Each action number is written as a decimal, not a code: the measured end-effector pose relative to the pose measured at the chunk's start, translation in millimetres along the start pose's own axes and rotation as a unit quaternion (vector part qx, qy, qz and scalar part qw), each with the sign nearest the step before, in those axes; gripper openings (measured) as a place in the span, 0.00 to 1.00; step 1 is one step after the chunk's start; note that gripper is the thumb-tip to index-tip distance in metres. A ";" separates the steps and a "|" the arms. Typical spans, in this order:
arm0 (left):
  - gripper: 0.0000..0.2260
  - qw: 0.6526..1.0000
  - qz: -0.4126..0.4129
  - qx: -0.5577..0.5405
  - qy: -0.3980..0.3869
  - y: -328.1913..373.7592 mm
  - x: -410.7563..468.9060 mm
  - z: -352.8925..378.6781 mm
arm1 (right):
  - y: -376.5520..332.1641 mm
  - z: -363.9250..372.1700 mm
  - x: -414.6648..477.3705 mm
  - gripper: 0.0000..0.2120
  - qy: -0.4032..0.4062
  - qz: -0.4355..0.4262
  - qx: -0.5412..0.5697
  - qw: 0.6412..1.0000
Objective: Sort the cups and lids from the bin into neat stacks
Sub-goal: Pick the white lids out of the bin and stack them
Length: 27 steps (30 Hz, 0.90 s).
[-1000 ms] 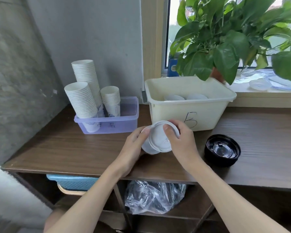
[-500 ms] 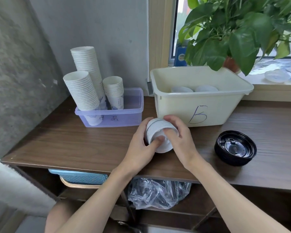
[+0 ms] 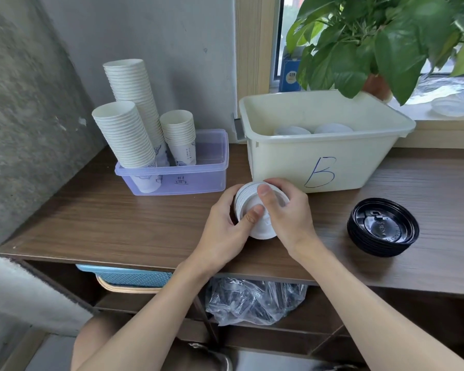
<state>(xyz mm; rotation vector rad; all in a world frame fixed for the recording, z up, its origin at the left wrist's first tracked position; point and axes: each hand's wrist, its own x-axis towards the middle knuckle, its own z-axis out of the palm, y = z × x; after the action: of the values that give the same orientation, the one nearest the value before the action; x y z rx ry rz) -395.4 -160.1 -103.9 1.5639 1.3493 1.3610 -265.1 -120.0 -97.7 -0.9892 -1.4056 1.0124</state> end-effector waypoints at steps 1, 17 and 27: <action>0.17 1.000 0.002 0.002 -0.001 0.1 0.1 -0.2 | 0.1 -0.3 0.2 0.13 0.001 -0.007 -0.002 1.000; 0.18 0.999 -0.027 -0.021 0.033 0.9 0.2 -0.7 | 2.1 1.9 -1.0 0.24 0.001 -0.044 0.006 0.999; 0.21 1.000 -0.017 -0.008 0.009 1.5 -1.0 -0.4 | 1.0 1.6 -2.4 0.22 0.006 -0.058 -0.033 0.998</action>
<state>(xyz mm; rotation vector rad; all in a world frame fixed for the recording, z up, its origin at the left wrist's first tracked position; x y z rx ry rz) -395.4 -161.5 -102.7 1.5154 1.3675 1.3649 -266.6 -122.1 -99.5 -0.9472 -1.4777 0.8784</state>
